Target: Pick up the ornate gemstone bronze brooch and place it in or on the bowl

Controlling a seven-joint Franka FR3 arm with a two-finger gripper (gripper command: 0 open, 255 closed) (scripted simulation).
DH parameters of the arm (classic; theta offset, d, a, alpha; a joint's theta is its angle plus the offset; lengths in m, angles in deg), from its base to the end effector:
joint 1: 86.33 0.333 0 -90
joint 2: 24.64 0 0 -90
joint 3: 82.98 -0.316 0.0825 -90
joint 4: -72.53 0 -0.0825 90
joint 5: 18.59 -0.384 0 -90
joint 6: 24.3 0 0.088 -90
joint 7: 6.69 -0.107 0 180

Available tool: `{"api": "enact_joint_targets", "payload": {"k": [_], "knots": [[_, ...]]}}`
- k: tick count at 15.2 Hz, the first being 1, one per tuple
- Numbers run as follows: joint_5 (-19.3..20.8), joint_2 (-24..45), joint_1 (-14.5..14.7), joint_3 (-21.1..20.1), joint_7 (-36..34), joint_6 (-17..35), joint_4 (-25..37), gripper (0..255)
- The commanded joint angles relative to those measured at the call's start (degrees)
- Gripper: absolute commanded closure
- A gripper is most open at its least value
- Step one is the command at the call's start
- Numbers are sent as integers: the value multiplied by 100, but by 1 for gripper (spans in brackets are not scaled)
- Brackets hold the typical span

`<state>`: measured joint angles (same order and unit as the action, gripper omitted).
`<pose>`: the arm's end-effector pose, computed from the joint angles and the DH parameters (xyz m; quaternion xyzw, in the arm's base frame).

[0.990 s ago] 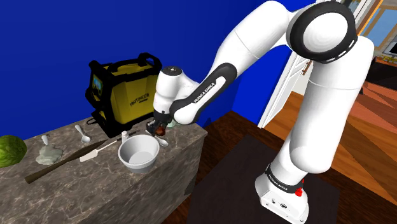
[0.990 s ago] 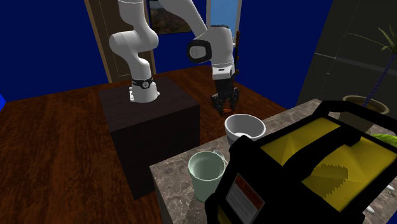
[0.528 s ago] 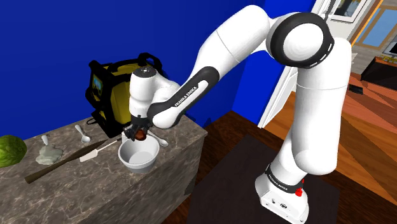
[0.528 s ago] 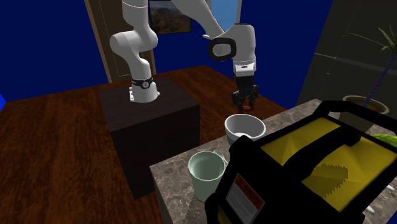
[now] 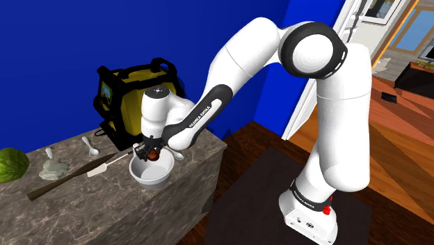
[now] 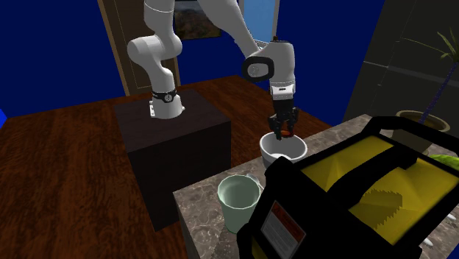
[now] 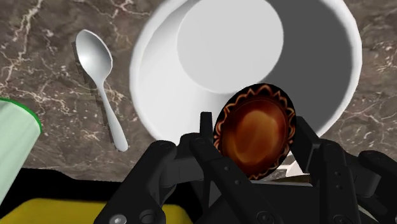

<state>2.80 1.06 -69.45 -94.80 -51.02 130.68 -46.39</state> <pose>0.5270 0.2994 0.2324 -0.9937 -0.0109 -0.1104 0.0178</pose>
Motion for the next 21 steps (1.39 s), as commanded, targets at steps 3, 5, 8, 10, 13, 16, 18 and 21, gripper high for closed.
{"api": "enact_joint_targets", "payload": {"k": [3, 5, 8, 10, 13, 16, 18, 21], "knots": [[147, 253, 88, 124, -127, 220, 35, 255], [216, 382, 137, 189, -190, 326, 60, 255], [228, 408, 148, 203, -202, 346, 65, 255], [228, 408, 148, 203, -202, 346, 65, 255], [228, 408, 148, 203, -202, 346, 65, 255], [228, 408, 148, 203, -202, 347, 65, 0], [228, 408, 148, 203, -202, 347, 65, 0], [76, 24, 41, 48, -89, 135, -109, 0]]}}
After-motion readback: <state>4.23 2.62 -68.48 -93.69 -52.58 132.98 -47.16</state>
